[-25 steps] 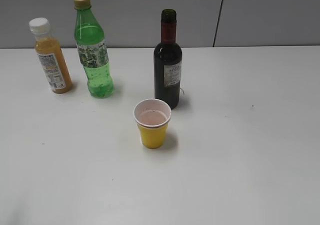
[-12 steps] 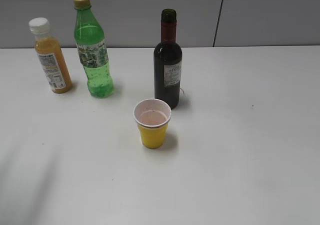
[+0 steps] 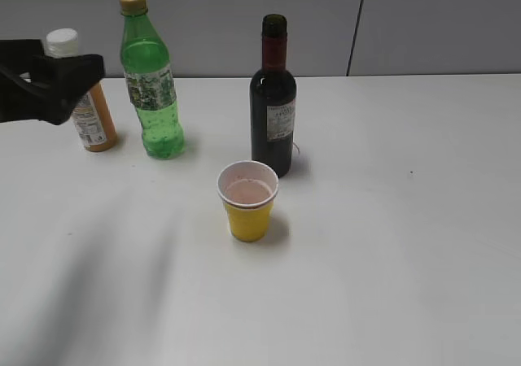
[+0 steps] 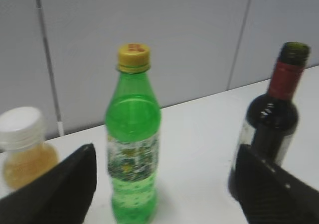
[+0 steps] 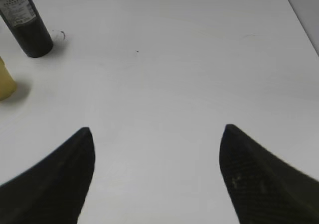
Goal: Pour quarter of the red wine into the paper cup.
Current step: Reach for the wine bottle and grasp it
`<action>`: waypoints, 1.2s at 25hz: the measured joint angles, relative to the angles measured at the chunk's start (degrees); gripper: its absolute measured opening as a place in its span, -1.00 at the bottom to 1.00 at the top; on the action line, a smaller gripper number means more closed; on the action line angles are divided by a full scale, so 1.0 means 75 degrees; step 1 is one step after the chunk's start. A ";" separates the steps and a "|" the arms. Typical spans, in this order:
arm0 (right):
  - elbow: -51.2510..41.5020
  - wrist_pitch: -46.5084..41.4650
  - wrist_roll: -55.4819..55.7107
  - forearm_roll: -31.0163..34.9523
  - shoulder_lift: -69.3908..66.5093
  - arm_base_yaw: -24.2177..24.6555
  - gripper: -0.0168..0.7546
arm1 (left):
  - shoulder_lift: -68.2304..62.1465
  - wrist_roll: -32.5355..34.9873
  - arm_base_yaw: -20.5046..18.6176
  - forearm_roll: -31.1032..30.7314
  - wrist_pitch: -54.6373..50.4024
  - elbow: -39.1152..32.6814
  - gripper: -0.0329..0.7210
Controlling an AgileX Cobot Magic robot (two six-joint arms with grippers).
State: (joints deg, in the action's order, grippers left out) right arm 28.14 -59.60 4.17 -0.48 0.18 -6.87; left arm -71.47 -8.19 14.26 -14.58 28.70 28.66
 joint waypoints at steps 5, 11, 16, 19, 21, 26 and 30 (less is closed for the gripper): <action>0.0000 0.0000 0.0000 0.0000 0.0000 0.0000 0.58 | -0.1319 -0.1159 -0.0043 -0.1878 0.1954 0.0003 0.77; 0.0000 0.0000 0.0007 0.0000 0.0000 0.0000 0.58 | -0.2526 -0.1727 -0.0050 -0.3420 0.2653 0.0670 0.73; 0.0000 0.0008 0.0007 0.0000 0.0000 0.0000 0.58 | -0.3483 -0.2083 -0.0050 -0.4538 0.2964 0.1648 0.77; 0.0000 0.0008 0.0007 0.0000 0.0000 0.0000 0.58 | -0.4096 -0.2269 -0.0050 -0.4984 0.3179 0.2152 0.83; 0.0000 0.0008 0.0007 0.0000 0.0000 0.0000 0.58 | -0.4510 -0.2288 -0.0050 -0.5132 0.3291 0.2477 0.84; 0.0000 0.0008 0.0007 0.0000 0.0000 0.0000 0.58 | -0.5287 -0.2318 0.0021 -0.5550 0.3307 0.3348 0.85; 0.0000 0.0008 0.0007 0.0000 0.0000 0.0000 0.58 | -0.5835 -0.2318 0.0148 -0.5650 0.3307 0.3945 0.85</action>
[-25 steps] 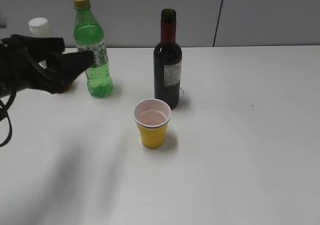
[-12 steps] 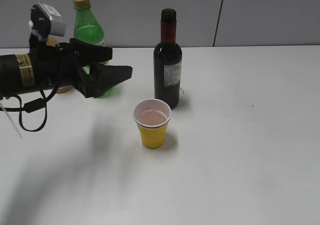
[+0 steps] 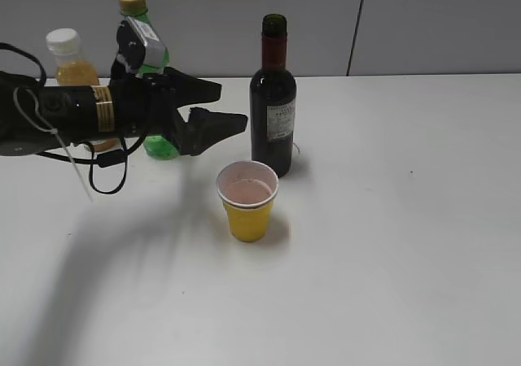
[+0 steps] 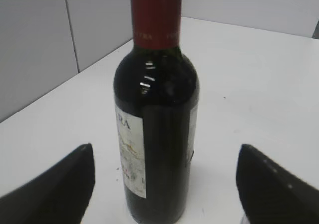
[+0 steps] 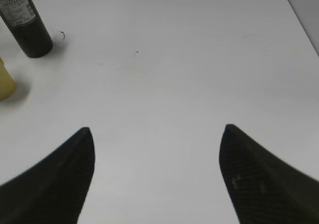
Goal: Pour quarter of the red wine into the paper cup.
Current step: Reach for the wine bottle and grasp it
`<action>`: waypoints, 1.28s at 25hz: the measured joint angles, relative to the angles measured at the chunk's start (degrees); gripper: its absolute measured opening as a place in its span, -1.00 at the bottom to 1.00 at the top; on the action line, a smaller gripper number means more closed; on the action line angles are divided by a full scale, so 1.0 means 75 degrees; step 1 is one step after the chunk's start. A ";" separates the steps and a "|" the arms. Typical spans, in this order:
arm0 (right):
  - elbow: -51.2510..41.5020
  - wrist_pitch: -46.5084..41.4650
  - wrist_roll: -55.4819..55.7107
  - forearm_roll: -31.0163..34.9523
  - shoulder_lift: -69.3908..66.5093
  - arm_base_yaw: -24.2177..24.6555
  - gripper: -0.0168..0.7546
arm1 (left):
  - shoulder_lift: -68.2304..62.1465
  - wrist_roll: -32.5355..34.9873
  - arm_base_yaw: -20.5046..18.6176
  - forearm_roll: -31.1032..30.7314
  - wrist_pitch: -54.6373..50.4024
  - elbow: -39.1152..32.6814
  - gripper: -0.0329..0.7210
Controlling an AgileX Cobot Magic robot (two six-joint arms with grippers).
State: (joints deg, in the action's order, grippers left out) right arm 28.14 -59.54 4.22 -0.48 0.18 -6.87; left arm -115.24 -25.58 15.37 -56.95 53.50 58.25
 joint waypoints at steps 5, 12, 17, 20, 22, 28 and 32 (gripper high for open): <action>0.0000 0.0000 0.0000 0.0000 0.0000 0.0000 0.58 | -0.0548 -0.0036 0.0100 0.0009 -0.0007 0.0527 0.85; 0.0000 -0.0008 0.0000 0.0000 0.0000 0.0000 0.58 | -0.1174 -0.0196 0.0245 0.0009 0.0009 0.1202 0.85; 0.0000 -0.0008 0.0000 0.0000 0.0000 0.0000 0.58 | -0.1578 -0.0569 0.0352 -0.0176 0.0034 0.1932 0.85; 0.0000 -0.0008 0.0000 0.0000 0.0000 0.0000 0.58 | -0.1689 -0.0767 0.0499 -0.0310 0.0076 0.2225 0.84; 0.0000 -0.0008 0.0000 -0.0007 0.0000 0.0000 0.58 | -0.1790 -0.0861 0.0599 -0.0325 0.0180 0.2394 0.83; 0.0000 0.0000 0.0000 -0.0007 0.0000 0.0000 0.58 | -0.2206 -0.0963 0.0784 -0.0359 0.0217 0.2870 0.81; 0.0000 0.0000 0.0000 -0.0007 0.0000 0.0000 0.58 | -0.2459 -0.1249 0.0799 -0.0491 0.0208 0.3311 0.79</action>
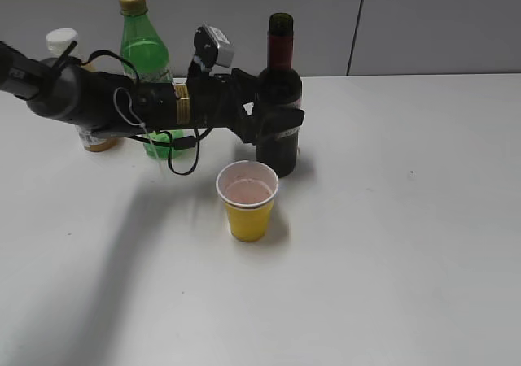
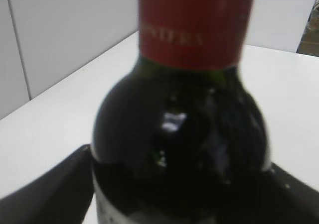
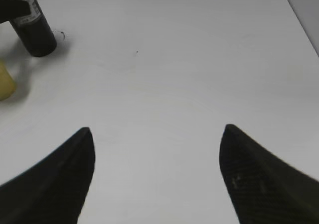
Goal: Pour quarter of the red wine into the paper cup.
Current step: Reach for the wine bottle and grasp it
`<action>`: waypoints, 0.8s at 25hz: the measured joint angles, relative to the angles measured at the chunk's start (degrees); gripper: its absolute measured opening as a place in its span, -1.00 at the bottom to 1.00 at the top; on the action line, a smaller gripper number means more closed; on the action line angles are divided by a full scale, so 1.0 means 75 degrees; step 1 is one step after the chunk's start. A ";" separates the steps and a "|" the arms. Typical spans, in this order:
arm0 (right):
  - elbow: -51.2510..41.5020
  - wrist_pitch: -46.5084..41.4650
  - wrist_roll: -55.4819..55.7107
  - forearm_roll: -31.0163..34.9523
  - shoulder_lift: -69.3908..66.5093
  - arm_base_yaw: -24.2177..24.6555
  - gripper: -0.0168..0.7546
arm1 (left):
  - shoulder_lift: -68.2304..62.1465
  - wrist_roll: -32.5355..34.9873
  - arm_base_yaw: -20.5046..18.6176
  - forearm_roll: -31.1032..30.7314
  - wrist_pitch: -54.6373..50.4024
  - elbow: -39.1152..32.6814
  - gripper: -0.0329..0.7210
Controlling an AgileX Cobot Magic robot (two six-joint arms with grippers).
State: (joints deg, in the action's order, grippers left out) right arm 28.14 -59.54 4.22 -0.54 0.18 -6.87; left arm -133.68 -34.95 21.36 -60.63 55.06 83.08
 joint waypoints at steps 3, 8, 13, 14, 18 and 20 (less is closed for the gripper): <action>0.0000 0.0000 0.0000 0.0000 0.0000 0.0000 0.58 | -0.0189 -0.0174 0.0029 -0.0099 0.0008 0.0263 0.78; 0.0000 0.0000 0.0000 0.0000 0.0000 0.0000 0.58 | -0.0339 -0.0294 0.0052 -0.0184 -0.0054 0.0354 0.75; 0.0000 0.0000 0.0000 0.0000 0.0007 0.0000 0.58 | -0.0430 -0.0294 0.0052 -0.0223 -0.0087 0.0362 0.70; 0.0000 0.0000 0.0000 0.0000 0.0007 0.0000 0.58 | -0.0436 -0.0294 0.0052 -0.0223 -0.0080 0.0362 0.66; 0.0000 0.0000 0.0000 0.0000 0.0007 0.0000 0.58 | -0.0486 -0.0279 0.0052 -0.0133 -0.0012 0.0383 0.57; 0.0000 0.0000 0.0000 0.0000 0.0007 0.0000 0.58 | -0.0486 -0.0279 0.0052 -0.0089 -0.0013 0.0383 0.56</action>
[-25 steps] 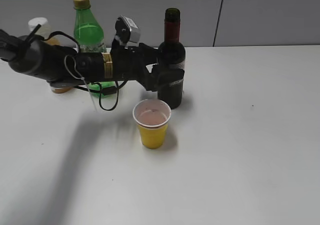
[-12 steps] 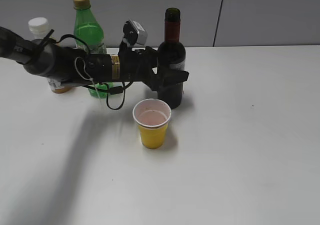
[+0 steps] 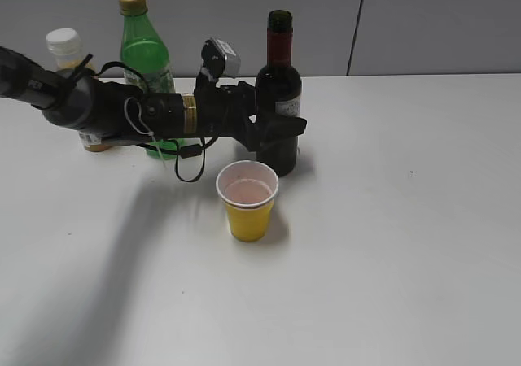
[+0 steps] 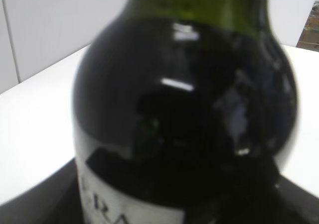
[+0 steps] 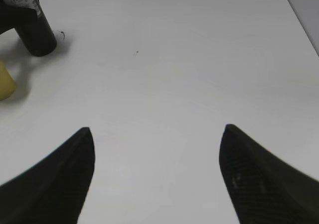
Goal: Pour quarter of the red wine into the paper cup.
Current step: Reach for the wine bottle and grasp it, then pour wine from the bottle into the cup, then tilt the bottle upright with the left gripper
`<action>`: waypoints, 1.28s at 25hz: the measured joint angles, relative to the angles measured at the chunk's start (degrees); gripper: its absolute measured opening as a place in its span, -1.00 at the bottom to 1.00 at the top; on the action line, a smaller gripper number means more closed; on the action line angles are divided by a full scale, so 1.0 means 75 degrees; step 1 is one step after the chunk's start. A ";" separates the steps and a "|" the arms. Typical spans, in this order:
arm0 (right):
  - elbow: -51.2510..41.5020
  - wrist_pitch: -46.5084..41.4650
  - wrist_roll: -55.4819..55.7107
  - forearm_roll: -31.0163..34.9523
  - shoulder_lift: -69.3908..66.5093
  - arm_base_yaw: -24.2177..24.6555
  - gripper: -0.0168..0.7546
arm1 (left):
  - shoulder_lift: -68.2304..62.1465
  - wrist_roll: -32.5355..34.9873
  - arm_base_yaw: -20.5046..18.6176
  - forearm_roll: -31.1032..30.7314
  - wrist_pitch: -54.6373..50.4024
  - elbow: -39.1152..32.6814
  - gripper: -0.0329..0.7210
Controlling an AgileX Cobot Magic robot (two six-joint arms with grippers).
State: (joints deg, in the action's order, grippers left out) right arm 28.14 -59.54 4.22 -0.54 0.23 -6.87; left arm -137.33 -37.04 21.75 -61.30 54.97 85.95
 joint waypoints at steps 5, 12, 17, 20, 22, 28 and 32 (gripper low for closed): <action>0.0000 -0.0009 0.0000 0.0000 0.0000 0.0000 0.58 | 0.0000 -0.0007 0.0000 0.0034 -0.0029 0.0000 0.56; 0.0000 -0.0009 0.0000 0.0000 0.0000 0.0000 0.58 | 0.0306 -0.0016 0.0006 -0.0131 -0.0642 -0.0033 0.55; 0.0000 -0.0009 0.0000 0.0000 0.0000 0.0000 0.57 | 0.0642 -0.0016 -0.0001 -0.0178 -0.0820 -0.0077 0.55; 0.0000 -0.0009 0.0000 0.0000 0.0000 0.0000 0.57 | 0.0859 -0.0025 -0.0001 -0.0178 -0.0819 -0.0077 0.55; 0.0000 -0.0009 0.0000 0.0000 0.0000 0.0000 0.57 | 0.0996 -0.0042 -0.0001 -0.0241 -0.0820 -0.0077 0.55; 0.0000 -0.0001 0.0000 0.0000 0.0000 0.0000 0.57 | 0.1702 -0.0352 -0.0001 -0.0567 -0.1169 -0.0157 0.55; 0.0000 -0.0001 0.0000 0.0000 0.0000 0.0000 0.57 | 0.2426 -0.0392 -0.0001 -0.0494 -0.1501 -0.0612 0.55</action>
State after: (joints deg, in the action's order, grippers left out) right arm 28.14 -59.55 4.22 -0.54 0.23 -6.87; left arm -119.13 -39.97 21.74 -65.00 43.71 81.36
